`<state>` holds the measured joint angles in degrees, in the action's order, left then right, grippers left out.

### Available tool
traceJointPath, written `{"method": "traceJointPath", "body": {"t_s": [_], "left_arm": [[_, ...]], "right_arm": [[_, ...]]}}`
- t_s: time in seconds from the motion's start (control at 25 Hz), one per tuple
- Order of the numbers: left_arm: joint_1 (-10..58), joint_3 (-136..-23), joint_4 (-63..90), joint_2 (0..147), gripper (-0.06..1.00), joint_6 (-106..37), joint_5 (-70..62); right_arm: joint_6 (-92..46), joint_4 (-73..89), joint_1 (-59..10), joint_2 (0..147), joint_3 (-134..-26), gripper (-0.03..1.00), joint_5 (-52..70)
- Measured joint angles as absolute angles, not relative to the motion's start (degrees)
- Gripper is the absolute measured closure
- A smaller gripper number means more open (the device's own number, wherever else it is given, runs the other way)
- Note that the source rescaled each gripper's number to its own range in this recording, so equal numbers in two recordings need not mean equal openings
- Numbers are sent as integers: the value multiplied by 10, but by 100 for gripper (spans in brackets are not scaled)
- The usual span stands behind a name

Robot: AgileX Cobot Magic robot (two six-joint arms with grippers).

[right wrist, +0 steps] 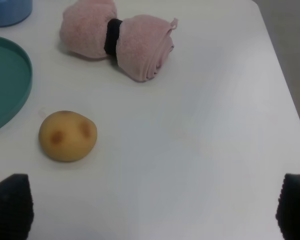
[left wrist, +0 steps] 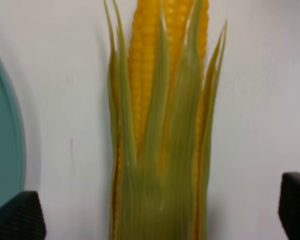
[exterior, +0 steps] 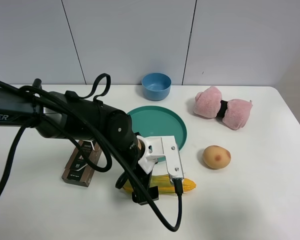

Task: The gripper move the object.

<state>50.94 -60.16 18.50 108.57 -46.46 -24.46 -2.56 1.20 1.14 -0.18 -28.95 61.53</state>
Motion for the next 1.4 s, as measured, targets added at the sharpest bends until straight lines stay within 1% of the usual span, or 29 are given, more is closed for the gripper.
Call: {"method": "traceJointPath", "body": {"t_s": [0.2,0.36,0.48,0.56,0.68,0.88,0.96,1.08,1.24,1.4], "left_arm": [[509,-602,185,1060,5,-403,-246],[506,-602,166,999,4,-287,-247],[476,-602,108,951,4,-179,-248],[439,-602,53,917,4,-123,-248],[360,-602,-18,863,4,-81,-247],[183,-610,-81,771,3,-71,-257],[113,-622,-90,741,3,-71,-289],[29,-639,-92,696,3,-90,-365],[-49,-643,-80,617,3,-130,-464],[-83,-643,-50,515,3,-145,-548]], "right_arm": [[-26,12,11,-2,-290,-3,615],[-26,12,11,-2,-290,-3,615],[-26,12,11,-2,-290,-3,615],[-26,12,11,-2,-290,-3,615],[-26,12,11,-2,-290,-3,615],[-26,12,11,-2,-290,-3,615],[-26,12,11,-2,-290,-3,615],[-26,12,11,-2,-290,-3,615],[-26,12,11,-2,-290,-3,615],[-26,12,11,-2,-290,-3,615]]}}
